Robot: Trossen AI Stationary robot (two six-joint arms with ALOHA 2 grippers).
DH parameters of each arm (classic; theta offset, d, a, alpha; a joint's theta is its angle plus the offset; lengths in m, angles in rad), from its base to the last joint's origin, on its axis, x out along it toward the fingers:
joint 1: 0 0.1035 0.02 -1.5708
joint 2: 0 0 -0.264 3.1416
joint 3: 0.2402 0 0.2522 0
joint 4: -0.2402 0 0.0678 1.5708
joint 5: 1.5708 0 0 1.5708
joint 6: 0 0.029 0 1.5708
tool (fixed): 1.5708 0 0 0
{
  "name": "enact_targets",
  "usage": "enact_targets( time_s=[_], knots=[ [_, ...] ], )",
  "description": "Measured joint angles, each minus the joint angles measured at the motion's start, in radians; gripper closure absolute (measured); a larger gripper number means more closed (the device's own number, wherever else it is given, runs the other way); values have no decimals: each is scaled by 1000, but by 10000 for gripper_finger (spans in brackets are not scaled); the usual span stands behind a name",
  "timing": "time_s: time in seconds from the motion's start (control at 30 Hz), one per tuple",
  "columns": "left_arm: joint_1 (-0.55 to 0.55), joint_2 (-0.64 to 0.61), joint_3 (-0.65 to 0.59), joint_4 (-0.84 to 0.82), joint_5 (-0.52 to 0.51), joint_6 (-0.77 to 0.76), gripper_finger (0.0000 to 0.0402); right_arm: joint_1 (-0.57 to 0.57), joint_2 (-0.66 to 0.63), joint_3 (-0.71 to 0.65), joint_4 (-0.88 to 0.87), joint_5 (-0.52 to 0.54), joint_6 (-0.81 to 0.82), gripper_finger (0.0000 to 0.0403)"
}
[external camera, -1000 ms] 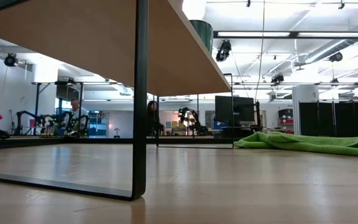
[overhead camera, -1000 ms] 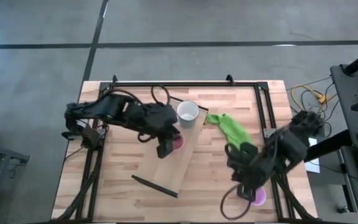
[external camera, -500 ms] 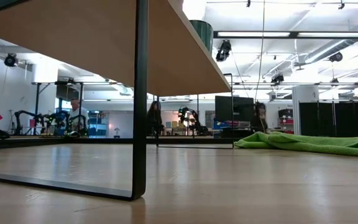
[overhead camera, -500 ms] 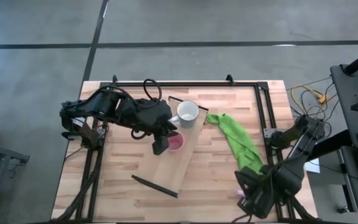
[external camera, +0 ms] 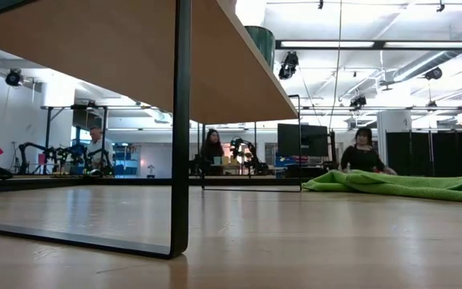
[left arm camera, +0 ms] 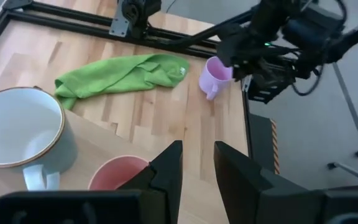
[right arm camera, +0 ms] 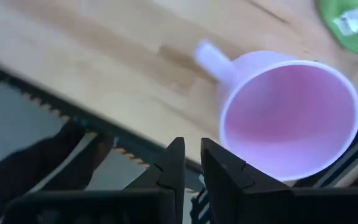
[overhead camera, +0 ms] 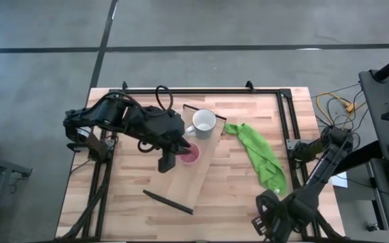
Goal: Stack small to large cups/mugs on shelf
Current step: Put the purple mug on the shelf
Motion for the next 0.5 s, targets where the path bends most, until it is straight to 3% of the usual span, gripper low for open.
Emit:
enact_targets(
  time_s=[0.13, 0.33, 0.5],
  knots=[
    [0, -2, 0, -8, 6, 13, 324, 0, 0, -36, 18, -4, 104, 355],
    [0, -4, 0, -21, 18, 59, 324, 0, 0, -50, 53, -6, 122, 355],
    [0, -4, 0, -20, 19, 81, 324, 0, 0, -64, 22, -82, 165, 355]
  ],
)
